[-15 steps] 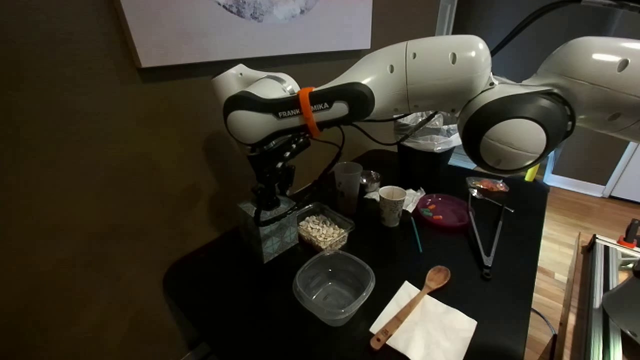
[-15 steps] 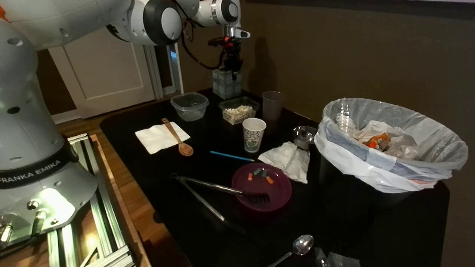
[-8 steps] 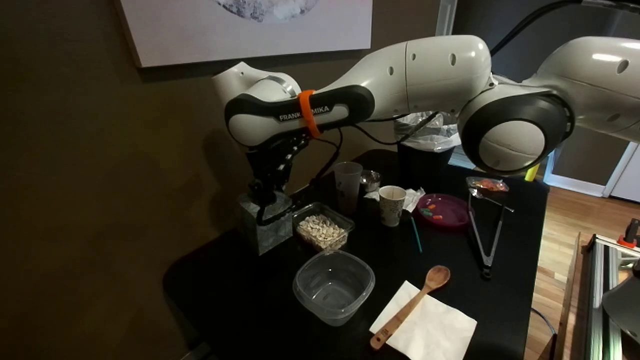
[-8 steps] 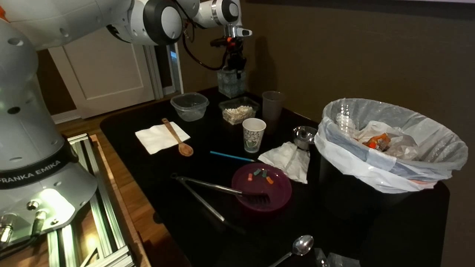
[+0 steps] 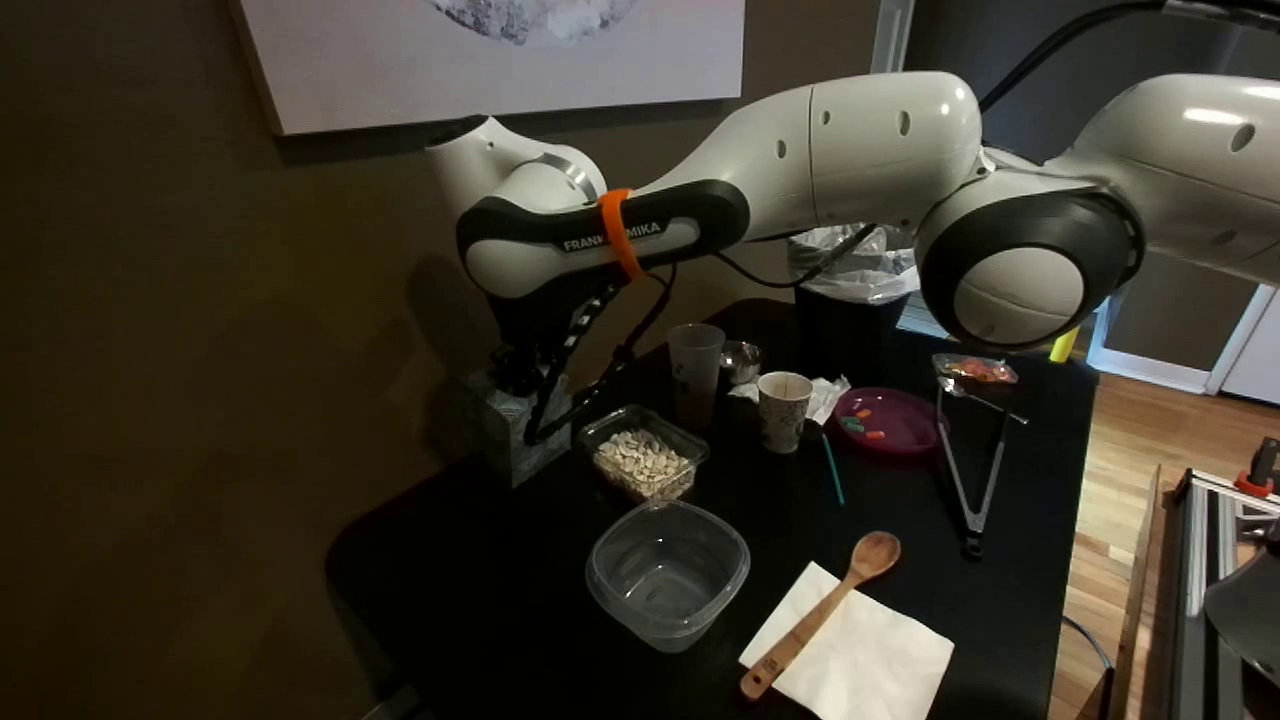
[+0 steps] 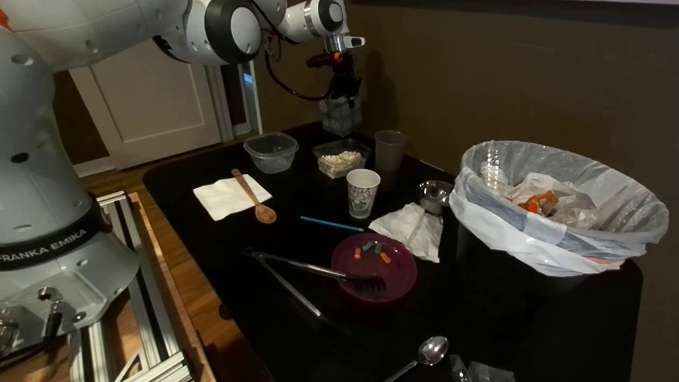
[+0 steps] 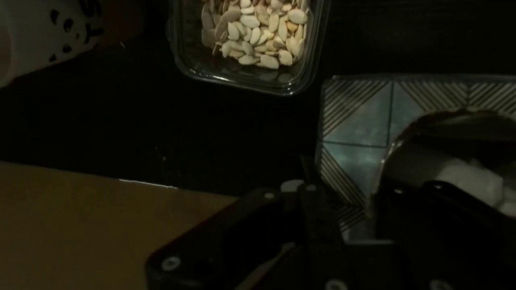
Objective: Move the box of tissues closer to the wall
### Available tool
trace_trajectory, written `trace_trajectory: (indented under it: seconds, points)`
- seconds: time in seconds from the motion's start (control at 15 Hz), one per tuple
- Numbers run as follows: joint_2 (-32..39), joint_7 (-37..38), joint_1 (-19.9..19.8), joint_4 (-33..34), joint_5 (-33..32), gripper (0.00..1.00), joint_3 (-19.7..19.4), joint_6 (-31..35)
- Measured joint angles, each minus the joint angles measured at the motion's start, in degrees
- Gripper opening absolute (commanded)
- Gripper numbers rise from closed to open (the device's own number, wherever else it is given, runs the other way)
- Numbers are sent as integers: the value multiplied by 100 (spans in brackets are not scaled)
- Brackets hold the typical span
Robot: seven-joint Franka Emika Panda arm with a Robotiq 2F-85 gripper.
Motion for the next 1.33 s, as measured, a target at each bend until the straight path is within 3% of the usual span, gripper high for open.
trace_trajectory:
  seconds: [0.53, 0.93, 1.27, 1.33]
  points:
    - [58, -494, 12, -52, 116, 1, 184, -128]
    - [131, 4, 11, -50, 150, 1, 197, -692]
    - [171, 123, 3, -48, 179, 1, 200, -713]
    - [176, 123, 3, -48, 180, 31, 200, -713]
